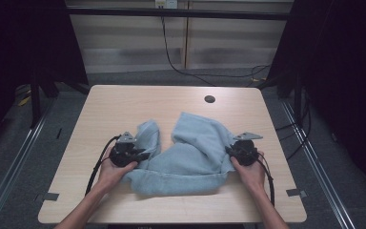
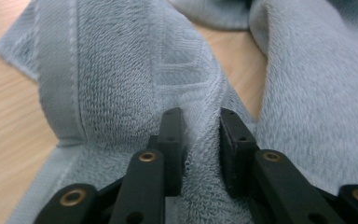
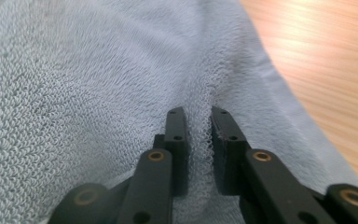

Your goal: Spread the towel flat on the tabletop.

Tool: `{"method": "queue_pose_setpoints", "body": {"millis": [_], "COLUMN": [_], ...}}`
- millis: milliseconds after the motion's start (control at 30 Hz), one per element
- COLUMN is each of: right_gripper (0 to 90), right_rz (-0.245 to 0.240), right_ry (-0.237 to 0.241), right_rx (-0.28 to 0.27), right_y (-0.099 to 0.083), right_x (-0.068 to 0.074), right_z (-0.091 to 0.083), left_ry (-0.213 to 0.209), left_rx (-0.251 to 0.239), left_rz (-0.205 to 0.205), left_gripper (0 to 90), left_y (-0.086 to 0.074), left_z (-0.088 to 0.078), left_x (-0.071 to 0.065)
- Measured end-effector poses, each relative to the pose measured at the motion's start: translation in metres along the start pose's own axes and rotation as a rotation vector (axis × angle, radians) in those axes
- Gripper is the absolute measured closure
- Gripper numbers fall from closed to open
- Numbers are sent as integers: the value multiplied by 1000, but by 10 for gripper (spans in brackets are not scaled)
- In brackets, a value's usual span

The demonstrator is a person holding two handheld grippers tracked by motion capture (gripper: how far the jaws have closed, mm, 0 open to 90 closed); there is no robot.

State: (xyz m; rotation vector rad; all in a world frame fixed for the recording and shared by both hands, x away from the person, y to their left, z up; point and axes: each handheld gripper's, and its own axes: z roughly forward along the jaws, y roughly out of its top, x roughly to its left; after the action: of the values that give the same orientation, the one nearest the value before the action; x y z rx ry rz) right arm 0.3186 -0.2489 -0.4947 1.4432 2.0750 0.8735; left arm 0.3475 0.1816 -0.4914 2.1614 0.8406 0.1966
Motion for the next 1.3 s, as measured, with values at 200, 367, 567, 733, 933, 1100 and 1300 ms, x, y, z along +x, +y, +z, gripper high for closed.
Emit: {"method": "queue_pose_setpoints", "body": {"millis": [200, 367, 567, 733, 933, 1100, 1300], "right_gripper": [743, 585, 592, 583, 474, 417, 694], "right_rz": [32, 30, 2, -44, -85, -148, -207], "right_ry": [-57, 3, 105, 221, 369, 490, 433], "right_rx": [21, 7, -109, -113, -56, 16, 80], "right_y": [-31, -50, -11, 25, 70, 74, 61], "right_x": [-14, -6, 12, 38, 76, 106, 115], "right_z": [-42, -66, -61, -23, 34, 56, 64], "left_ry": [-21, -70, -105, -108, -29, -37, 52], "left_rx": [-4, -26, -111, -163, -79, -6, 65], "left_rz": [-37, -33, -11, -38, -104, -73, 40], "left_gripper": [747, 720, 708, 604, 451, 375, 767], "left_y": [-33, -49, -28, -3, 7, -5, -10], "left_z": [-39, -63, -71, -61, -22, -10, -9], "left_x": [-9, -24, -32, -23, -1, 0, -4]}}
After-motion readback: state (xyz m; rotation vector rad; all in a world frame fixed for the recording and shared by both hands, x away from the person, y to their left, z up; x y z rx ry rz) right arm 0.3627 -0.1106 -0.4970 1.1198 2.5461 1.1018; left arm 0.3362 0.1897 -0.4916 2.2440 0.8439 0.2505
